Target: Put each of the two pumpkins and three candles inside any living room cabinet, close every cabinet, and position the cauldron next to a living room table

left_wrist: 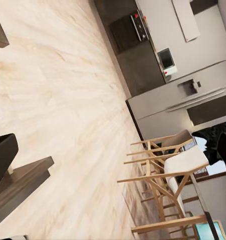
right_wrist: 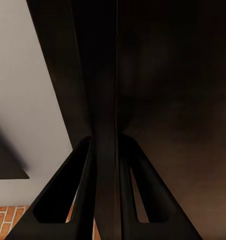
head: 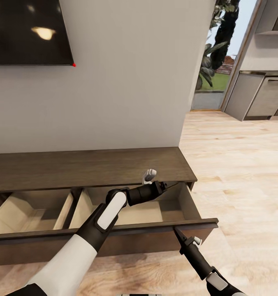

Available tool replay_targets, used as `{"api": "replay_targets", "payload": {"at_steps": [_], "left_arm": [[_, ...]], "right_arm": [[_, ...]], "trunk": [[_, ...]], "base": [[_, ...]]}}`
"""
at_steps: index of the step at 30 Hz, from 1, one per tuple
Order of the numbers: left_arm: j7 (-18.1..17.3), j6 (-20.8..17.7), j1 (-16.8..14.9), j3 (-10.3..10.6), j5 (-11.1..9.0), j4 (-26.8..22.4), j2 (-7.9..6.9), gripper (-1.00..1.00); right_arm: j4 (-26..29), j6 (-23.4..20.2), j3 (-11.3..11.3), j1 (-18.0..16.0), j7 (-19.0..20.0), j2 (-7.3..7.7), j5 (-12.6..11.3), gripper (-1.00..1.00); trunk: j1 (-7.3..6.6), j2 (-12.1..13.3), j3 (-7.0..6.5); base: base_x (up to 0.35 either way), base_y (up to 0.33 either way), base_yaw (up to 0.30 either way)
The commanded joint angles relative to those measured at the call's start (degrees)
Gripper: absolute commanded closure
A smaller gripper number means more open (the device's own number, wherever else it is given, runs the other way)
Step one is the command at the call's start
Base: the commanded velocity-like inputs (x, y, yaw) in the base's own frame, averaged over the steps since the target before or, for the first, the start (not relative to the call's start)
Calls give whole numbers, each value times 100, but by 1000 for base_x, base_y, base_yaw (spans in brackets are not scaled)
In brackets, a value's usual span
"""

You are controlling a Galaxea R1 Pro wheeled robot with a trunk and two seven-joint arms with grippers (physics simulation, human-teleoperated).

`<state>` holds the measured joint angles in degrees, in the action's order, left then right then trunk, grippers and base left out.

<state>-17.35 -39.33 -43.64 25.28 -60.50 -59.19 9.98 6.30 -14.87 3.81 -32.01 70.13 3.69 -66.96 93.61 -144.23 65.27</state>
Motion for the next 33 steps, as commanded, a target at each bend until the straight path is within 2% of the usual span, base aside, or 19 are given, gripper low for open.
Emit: {"api": "replay_targets", "payload": {"at_steps": [1,9,16,33], "left_arm": [[-10,-23,-5,-2,-14,4,2,-100],[-6,-19,-5,2,-14,4,2,-100],[-13,-22,-5,0,-14,4,2,-100],[-9,-19,-5,3,-14,4,2,-100]], "right_arm": [[-23,-42,465,4,2,1,-1,100],[-23,-37,472,3,1,1,-1,100],[-23,-27,480,4,0,1,-1,100],[-23,-25,487,4,3,1,-1,100]], "trunk": [[0,-1,6],[0,-1,6],[0,-1,6],[0,-1,6]], "base": [[0,0,0],[-13,0,0],[-150,0,0],[-14,0,0]]}}
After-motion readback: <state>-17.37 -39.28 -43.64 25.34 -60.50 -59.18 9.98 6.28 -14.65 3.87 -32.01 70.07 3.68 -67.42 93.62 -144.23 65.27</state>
